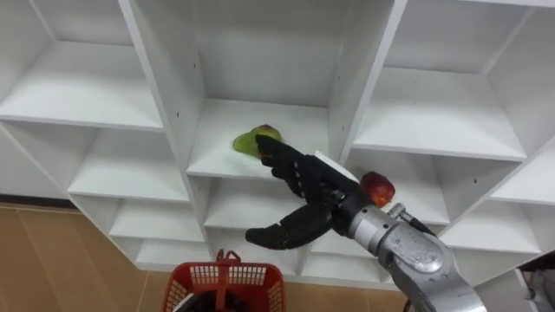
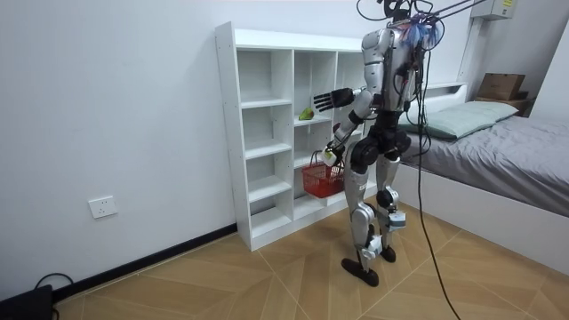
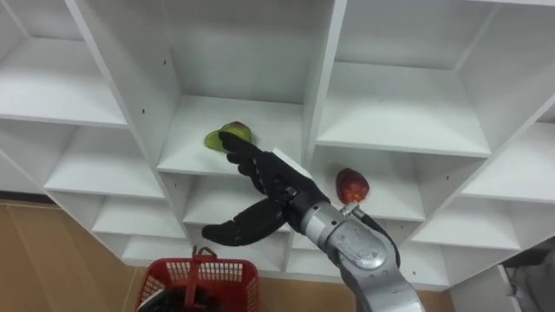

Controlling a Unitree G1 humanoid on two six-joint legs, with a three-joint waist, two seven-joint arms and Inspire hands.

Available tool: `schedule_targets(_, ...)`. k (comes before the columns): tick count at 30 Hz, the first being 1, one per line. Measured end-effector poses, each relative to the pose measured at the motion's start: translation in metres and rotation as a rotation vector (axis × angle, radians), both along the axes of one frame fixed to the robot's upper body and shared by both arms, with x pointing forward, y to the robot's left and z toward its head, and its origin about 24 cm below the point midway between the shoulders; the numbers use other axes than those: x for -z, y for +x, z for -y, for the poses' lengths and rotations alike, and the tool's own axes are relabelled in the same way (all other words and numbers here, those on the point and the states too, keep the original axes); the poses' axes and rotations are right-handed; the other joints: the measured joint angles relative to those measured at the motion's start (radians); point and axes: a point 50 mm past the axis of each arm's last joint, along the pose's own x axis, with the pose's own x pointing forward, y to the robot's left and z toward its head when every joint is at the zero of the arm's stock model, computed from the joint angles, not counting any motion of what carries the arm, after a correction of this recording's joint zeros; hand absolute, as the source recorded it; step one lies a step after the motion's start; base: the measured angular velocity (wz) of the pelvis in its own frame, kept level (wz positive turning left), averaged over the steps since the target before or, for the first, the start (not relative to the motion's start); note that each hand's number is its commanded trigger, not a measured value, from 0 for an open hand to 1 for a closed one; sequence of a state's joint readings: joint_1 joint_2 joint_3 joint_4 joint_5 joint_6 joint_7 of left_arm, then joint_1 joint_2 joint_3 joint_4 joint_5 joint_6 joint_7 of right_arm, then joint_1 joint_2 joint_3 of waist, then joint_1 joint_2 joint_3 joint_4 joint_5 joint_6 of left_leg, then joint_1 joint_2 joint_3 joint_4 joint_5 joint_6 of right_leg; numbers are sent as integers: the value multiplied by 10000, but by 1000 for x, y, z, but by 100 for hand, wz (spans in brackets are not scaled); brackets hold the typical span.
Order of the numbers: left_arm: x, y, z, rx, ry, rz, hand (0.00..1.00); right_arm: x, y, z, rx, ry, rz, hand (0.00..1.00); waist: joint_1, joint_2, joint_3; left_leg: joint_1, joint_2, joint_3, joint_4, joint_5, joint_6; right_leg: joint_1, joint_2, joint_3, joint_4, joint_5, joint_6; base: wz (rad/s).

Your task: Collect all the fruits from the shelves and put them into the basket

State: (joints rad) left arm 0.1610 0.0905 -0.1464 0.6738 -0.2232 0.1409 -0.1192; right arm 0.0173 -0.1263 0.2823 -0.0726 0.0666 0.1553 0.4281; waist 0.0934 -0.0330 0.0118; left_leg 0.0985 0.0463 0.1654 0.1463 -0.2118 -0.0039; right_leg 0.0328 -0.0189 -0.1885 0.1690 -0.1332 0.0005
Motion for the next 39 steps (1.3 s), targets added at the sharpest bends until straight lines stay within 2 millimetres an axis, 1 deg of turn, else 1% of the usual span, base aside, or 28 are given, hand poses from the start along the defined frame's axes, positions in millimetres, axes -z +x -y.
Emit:
schedule_targets(3,3,-3,-2,-129,41,-87,100,-1,1,1,42,-419,201,0,-17,9,-4,19,-1,9,27,0,0,-2,-5,-3,-2,1,-1,0)
schedule_targets(5,6,-7,-3,-189,121,-233,100,-5,5,2,70,-551,436,0,-3,15,-8,30,-4,57,47,1,-1,-17,-13,15,-2,1,-1,-7)
schedule_targets(7,10,-13,-5,-311,306,-543,100,-14,11,5,285,-520,844,0,4,26,-6,93,6,183,48,1,-1,-9,0,115,2,5,-7,-15)
schedule_targets(9,11,-14,-6,-368,367,-601,100,-20,15,5,442,-572,1123,0,14,36,-8,134,13,226,45,1,-1,3,13,178,7,16,-20,-10)
schedule_targets(12,11,-14,-6,-449,313,-555,100,-32,15,3,497,-499,1691,0,15,85,-32,152,32,218,-8,-1,-2,2,42,209,22,47,-37,-2)
schedule_targets(14,11,-14,-5,-424,313,-552,100,-40,14,1,458,-406,2064,0,92,157,-88,170,51,238,-34,-2,-4,7,68,241,27,66,-57,-6)
schedule_targets(16,10,-13,-4,-400,296,-496,100,-45,14,1,506,-640,2399,0,147,199,-113,170,54,231,-30,-1,-7,13,71,226,35,69,-61,0)
schedule_targets(21,10,-15,-6,-385,380,-393,100,-52,14,2,866,-1647,3241,0,245,200,-110,155,68,211,-26,2,-11,12,65,187,51,69,-61,1)
schedule_targets(23,10,-15,-7,-561,349,-359,100,-53,15,4,1049,-2388,3586,0,250,174,-111,148,87,168,-29,2,-12,18,52,145,53,68,-61,4)
schedule_targets(25,10,-14,-7,-612,322,-261,100,-56,15,5,1250,-2689,3884,0,266,150,-105,147,69,154,-32,2,-11,20,45,108,53,67,-58,2)
schedule_targets(28,10,-13,-4,-617,254,-202,100,-64,14,4,1458,-3181,4484,0,407,109,-96,149,51,168,-71,2,-11,10,49,106,41,65,-55,0)
schedule_targets(30,10,-14,-1,-602,176,-232,100,-68,14,3,1450,-3301,4695,0,520,69,-108,169,50,168,-109,3,-10,10,55,107,38,64,-54,0)
schedule_targets(31,11,-15,0,-579,157,-281,100,-69,13,1,1431,-3412,4825,0,569,28,-103,168,53,160,-109,3,-10,16,55,80,34,64,-53,0)
schedule_targets(32,11,-15,0,-587,161,-287,100,-71,14,-1,1365,-3545,4969,0,611,-20,-70,162,55,156,-109,3,-11,15,55,57,33,64,-54,0)
schedule_targets(34,10,-14,-1,-570,183,-232,100,-74,15,-5,1251,-3820,5239,0,712,-93,-30,146,56,149,-115,3,-11,14,52,21,25,64,-54,2)
schedule_targets(35,10,-13,-1,-565,177,-218,100,-76,16,-7,1207,-3987,5389,0,786,-133,-32,139,54,119,-123,3,-11,21,43,-77,26,64,-54,5)
schedule_targets(38,10,-12,-1,-459,213,-138,100,-75,19,-8,1228,-4441,5556,0,910,-184,-42,130,47,54,-122,4,-10,34,33,-111,22,64,-53,8)
schedule_targets(39,9,-11,0,-368,226,-109,100,-73,21,-8,1258,-4591,5492,0,945,-209,-41,112,34,-28,-118,6,-7,48,19,-158,16,64,-53,13)
